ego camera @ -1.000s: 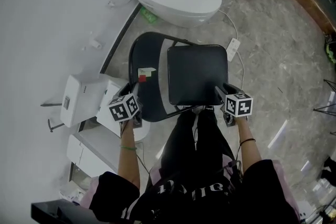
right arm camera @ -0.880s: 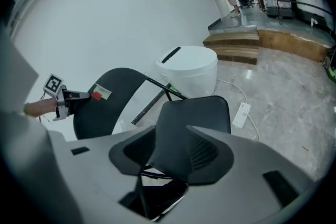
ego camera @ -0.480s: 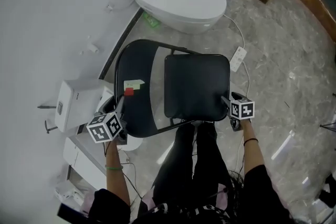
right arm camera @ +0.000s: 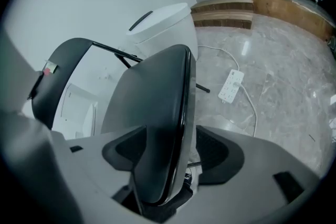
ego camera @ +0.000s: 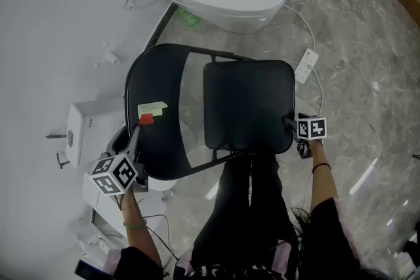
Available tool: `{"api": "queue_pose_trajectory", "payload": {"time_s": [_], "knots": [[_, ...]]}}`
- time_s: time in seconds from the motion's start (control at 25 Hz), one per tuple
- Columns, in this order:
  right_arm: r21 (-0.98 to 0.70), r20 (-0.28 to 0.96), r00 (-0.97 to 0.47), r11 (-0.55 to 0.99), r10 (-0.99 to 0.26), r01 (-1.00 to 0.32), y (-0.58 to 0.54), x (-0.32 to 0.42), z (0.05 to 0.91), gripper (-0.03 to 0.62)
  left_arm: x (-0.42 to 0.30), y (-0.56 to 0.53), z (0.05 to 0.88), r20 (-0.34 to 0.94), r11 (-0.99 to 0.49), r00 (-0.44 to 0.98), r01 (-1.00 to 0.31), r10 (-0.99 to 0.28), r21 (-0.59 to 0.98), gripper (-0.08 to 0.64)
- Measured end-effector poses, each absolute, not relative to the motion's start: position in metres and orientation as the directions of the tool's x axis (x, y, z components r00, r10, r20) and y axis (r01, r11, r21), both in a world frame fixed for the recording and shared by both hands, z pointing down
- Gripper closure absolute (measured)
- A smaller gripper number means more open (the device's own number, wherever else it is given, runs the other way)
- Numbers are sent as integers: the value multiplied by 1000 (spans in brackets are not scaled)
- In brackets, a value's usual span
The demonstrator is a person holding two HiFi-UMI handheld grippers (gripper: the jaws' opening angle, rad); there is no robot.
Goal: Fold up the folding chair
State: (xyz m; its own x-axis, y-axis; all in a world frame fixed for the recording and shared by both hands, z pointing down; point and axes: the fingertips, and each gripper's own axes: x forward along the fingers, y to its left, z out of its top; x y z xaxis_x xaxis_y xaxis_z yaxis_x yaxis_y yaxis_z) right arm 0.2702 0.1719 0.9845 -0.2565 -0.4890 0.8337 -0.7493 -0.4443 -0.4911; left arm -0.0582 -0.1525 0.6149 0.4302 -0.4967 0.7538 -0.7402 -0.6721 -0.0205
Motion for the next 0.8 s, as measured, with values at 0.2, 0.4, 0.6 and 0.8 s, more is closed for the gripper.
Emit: {"api": "queue_pose_trajectory", "payload": {"time_s": [0.2,0.4,0.6,0.8], "knots": [[-548,806,-316,-429,-501,-718,168,263,1004,302,-57,-154,615,749,-681,435,-732,-500,-30,411],[-677,725,-461,-403,-512,-616,163,259,1014,293,-56,-155,616,730,-684,450,-729,-514,-33,411],[-787,608,-581,-313,-541,-532,157,252,1019,288,-56,-154,616,714,-690,462,-722,-526,-41,411],[-876,475,-664,-238,-577,-419,151,245,1019,288,-57,-155,616,692,-695,476,-717,-543,-53,410]]}}
